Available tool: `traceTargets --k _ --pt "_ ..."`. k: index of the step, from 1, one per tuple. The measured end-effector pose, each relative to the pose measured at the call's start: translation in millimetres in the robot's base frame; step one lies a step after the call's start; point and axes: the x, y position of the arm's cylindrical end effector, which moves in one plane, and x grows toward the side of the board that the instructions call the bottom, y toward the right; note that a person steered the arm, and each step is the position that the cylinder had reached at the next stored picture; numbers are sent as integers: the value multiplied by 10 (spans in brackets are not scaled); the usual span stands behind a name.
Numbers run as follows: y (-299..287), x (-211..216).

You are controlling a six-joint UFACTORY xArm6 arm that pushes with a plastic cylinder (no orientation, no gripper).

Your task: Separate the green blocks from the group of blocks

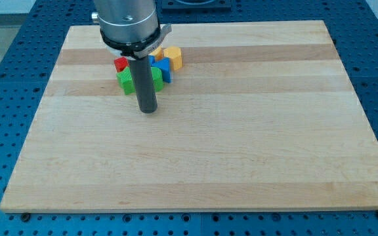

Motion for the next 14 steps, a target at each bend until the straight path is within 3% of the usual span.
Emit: traceTargets --k 1,2,3,4,5,6,7,9,10,12,13,14 --pt "49 114" --pt "-47 714" --pt "-661 941" --pt "-1474 853" --pt "-1791 337" --pt "-1712 -208" --pt "-1331 -470" --pt "-575 -596" --pt "-559 -596" --pt "-499 -1055" --pt "-60 -1009" --pt "342 -562"
